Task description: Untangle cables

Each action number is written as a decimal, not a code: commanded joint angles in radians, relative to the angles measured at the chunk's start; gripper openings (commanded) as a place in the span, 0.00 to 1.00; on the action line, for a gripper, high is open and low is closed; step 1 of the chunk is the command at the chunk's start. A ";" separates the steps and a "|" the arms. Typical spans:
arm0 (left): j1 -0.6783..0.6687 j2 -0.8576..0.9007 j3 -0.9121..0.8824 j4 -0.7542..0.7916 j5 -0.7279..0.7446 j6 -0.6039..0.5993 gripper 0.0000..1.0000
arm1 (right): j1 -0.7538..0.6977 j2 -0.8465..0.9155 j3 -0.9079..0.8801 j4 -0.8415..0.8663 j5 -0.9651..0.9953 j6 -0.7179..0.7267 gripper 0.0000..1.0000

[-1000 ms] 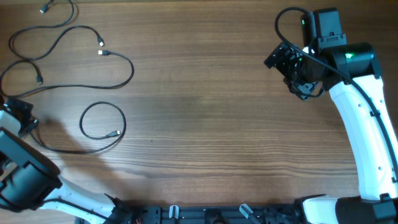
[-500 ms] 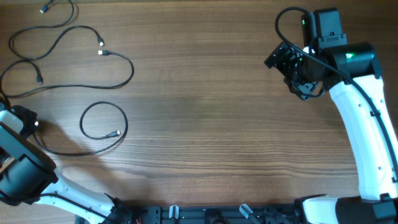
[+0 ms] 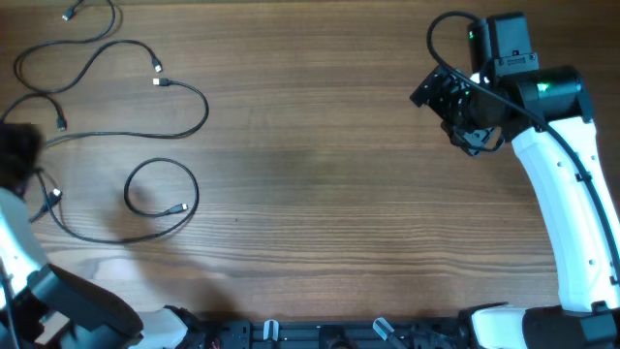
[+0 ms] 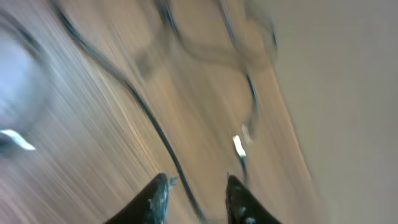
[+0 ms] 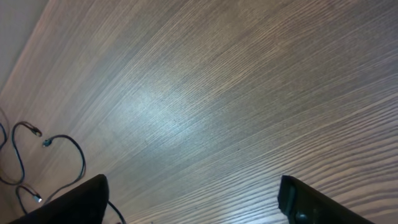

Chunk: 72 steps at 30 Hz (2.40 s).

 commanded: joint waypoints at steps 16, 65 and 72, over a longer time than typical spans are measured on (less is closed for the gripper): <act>-0.826 0.052 -0.010 -0.283 -0.406 -0.001 1.00 | 0.005 0.017 -0.010 -0.046 -0.009 -0.072 1.00; -0.719 0.110 -0.238 -0.313 -0.437 0.070 0.81 | 0.005 0.017 -0.010 0.000 -0.047 -0.202 1.00; -0.719 0.110 -0.260 -0.243 -0.449 0.070 0.69 | 0.005 0.017 -0.010 -0.002 -0.047 -0.202 1.00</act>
